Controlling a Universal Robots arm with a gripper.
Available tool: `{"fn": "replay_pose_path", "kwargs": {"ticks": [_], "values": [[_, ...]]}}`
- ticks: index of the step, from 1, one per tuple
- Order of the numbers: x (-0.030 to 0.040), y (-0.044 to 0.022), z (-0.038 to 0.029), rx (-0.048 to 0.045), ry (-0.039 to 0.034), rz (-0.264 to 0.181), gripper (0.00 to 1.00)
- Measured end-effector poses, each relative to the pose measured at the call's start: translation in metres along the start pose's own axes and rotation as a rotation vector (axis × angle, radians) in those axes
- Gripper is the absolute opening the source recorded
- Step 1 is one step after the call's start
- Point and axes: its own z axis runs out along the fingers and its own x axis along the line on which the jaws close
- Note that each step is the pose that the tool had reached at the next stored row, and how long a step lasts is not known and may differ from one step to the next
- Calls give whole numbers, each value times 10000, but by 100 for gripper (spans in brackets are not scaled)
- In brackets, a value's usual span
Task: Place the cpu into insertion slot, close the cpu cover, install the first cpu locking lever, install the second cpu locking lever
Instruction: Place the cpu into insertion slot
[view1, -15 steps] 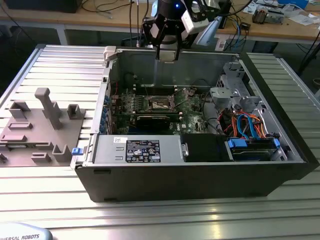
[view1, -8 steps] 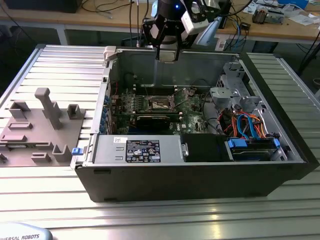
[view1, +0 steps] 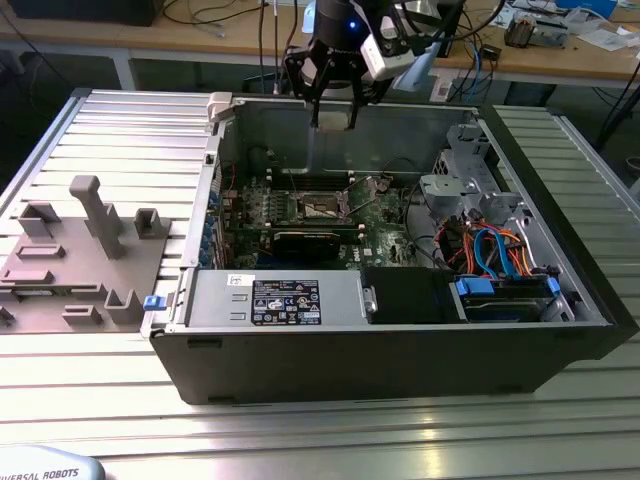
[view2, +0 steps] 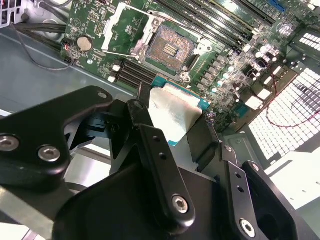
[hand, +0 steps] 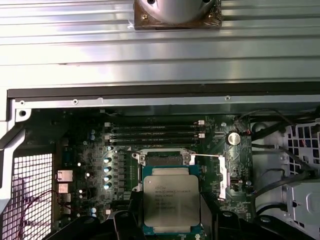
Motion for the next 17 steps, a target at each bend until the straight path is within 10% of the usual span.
{"fn": "replay_pose_path", "kwargs": {"ticks": [17], "values": [[0, -2, 18, -2, -5, 63, 54]]}}
